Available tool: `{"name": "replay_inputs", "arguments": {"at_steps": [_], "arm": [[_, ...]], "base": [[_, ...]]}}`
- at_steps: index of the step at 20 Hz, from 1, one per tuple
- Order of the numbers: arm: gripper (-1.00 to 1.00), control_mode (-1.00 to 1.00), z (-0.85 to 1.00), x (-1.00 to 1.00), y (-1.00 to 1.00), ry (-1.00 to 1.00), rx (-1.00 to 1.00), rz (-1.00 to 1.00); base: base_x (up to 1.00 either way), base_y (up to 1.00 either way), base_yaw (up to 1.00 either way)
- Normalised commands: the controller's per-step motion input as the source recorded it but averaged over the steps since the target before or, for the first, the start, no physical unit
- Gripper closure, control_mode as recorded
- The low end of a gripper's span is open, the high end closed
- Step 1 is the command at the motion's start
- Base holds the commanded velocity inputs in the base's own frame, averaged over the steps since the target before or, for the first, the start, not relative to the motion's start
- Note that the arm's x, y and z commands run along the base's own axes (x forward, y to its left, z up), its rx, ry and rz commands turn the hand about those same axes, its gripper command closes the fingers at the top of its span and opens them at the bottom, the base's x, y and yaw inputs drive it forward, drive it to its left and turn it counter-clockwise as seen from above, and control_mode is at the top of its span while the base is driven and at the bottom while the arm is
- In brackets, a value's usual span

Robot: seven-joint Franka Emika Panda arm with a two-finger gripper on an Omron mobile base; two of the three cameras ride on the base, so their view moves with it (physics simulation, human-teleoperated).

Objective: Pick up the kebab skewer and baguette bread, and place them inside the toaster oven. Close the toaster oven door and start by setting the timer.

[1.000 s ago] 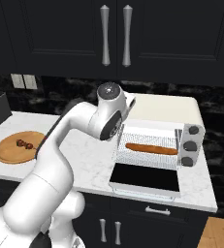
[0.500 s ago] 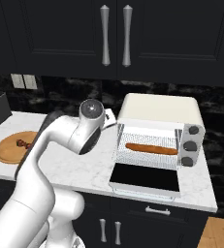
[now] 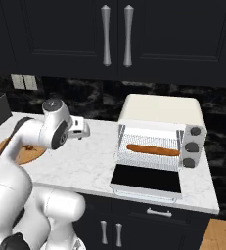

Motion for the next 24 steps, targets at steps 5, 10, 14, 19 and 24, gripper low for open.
{"name": "replay_inputs", "arguments": {"at_steps": [5,10,14,19,24], "arm": [[-1.00,-1.00,0.00,0.54,0.93,0.49,-0.25,0.13],[-1.00,-1.00,-0.26,0.22,0.89,0.09,0.02,0.14],[-1.00,-1.00,-0.40,0.00,0.76,0.00,0.08,0.16],[-1.00,-1.00,-0.41,-0.14,0.70,-0.03,0.01,0.14],[-1.00,-1.00,-0.32,-0.13,0.63,-0.01,0.01,0.19]], "base": [[0.00,0.00,0.00],[0.00,0.00,0.00],[0.00,0.00,0.00],[0.00,0.00,0.00],[0.00,0.00,0.00]]}}
